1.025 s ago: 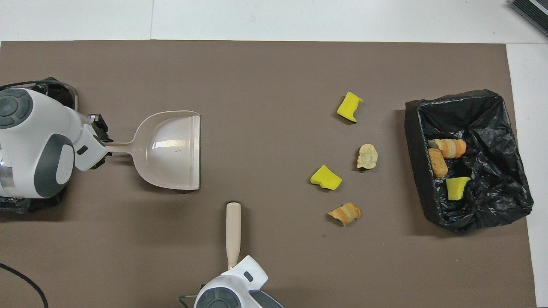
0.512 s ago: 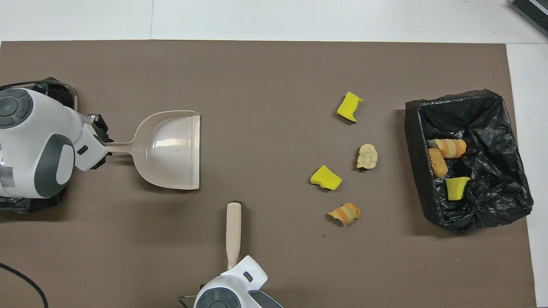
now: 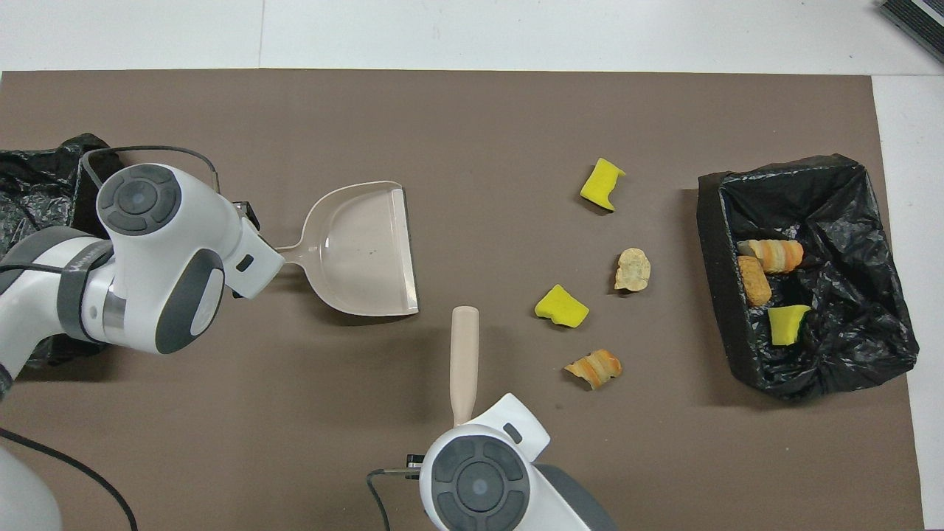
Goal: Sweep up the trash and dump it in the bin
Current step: 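Move the brush toward the sponges while the left gripper advances the dustpan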
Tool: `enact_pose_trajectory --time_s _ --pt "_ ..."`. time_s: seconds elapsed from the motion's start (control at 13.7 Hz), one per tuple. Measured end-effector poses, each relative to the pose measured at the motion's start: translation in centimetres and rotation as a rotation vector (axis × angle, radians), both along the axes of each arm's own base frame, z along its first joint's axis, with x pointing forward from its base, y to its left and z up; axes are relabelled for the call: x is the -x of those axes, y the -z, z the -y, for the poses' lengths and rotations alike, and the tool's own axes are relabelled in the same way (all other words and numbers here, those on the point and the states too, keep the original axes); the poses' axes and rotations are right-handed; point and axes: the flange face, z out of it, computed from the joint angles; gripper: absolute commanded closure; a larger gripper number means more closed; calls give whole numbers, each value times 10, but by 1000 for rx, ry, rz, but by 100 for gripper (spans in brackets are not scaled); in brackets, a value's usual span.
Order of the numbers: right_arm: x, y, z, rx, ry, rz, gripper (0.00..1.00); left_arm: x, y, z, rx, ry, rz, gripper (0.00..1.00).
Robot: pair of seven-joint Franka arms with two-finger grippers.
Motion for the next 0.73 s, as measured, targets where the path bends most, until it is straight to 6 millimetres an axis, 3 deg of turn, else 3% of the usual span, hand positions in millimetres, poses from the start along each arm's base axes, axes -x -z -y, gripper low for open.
enact_pose_trajectory --time_s 0.37,0.73 --pt "-8 -21 49 144 -56 4 100 32 2 45 -2 -24 -6 100" --pt "-40 -4 105 232 -109 0 100 39 1 50 -3 -30 -7 100"
